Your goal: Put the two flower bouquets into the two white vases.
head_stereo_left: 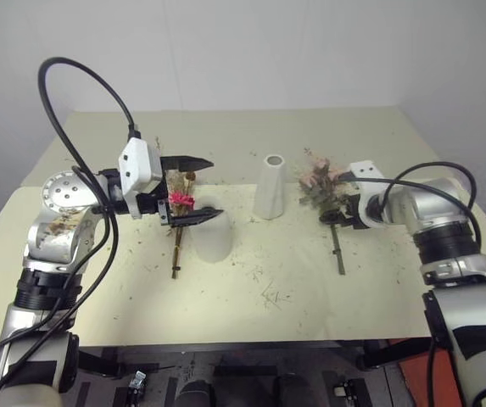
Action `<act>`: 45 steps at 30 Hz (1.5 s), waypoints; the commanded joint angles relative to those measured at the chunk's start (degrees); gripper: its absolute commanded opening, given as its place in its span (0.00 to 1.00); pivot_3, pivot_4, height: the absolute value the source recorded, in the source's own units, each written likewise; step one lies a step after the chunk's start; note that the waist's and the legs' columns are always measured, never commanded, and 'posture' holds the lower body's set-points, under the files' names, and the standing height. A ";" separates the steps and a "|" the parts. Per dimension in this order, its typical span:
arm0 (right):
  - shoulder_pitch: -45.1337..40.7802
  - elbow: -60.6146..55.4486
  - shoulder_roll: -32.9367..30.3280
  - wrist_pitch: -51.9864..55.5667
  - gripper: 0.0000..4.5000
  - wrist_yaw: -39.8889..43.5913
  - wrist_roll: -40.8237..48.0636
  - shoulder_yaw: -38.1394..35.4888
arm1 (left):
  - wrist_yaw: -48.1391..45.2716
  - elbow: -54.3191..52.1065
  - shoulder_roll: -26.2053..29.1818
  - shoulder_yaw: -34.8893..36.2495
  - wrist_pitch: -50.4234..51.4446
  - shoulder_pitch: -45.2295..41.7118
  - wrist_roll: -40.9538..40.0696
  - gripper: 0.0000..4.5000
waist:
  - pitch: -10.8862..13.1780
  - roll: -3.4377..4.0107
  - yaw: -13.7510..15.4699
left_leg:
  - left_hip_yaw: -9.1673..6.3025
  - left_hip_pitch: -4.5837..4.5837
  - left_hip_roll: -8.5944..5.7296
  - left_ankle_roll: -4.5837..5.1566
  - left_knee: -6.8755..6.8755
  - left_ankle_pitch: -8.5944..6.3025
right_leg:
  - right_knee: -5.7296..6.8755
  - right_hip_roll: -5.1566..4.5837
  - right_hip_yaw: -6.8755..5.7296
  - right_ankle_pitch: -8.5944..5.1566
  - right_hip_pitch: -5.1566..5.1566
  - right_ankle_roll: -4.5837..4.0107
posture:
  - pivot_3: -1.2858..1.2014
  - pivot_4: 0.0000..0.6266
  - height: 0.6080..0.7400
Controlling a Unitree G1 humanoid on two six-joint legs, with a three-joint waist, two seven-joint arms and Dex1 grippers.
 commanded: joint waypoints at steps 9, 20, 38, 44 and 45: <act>-5.23 11.13 2.82 -4.70 0.11 2.03 -4.43 -0.71 | 2.35 -5.82 2.75 5.64 -0.25 6.24 -1.68 1.00 | 0.01 0.01 -0.66 | 0.00 -0.05 0.00 0.00 -0.01 0.00 | 0.02 -0.03 0.00 0.00 -0.01 0.00 | 0.52 0.24 1.00; -6.27 6.34 5.94 -31.93 0.05 -22.65 -8.67 -13.23 | 4.44 -7.93 3.36 7.08 0.74 6.53 -3.72 1.00 | 0.01 0.02 -0.63 | 0.00 -0.15 -0.03 -0.04 -0.05 0.02 | 0.03 -0.07 0.00 0.01 -0.12 0.01 | 0.52 0.24 1.00; -4.07 -6.66 25.07 -65.54 0.05 -9.86 13.98 -28.04 | 3.74 -6.94 7.87 8.17 2.23 8.45 -3.27 1.00 | -0.03 0.10 -1.54 | 0.03 -0.45 0.01 -0.24 -0.06 0.14 | 0.53 -0.04 0.08 0.04 -0.70 0.00 | 0.52 0.24 1.00; -3.89 -3.75 28.51 -67.62 0.05 -8.48 13.18 -26.31 | 4.13 -9.40 8.77 9.54 3.80 10.95 -4.45 1.00 | -0.02 0.11 -2.02 | 0.02 -0.48 0.02 -0.30 -0.07 0.18 | 0.58 -0.04 0.08 0.04 -0.78 0.00 | 0.52 0.24 1.00; -4.06 -3.21 28.89 -67.56 0.05 -8.08 13.68 -26.43 | 4.23 -9.76 8.83 9.71 4.03 11.26 -4.50 1.00 | -0.02 0.11 -2.02 | 0.02 -0.47 0.02 -0.30 -0.08 0.18 | 0.58 -0.04 0.08 0.04 -0.77 0.00 | 0.52 0.24 1.00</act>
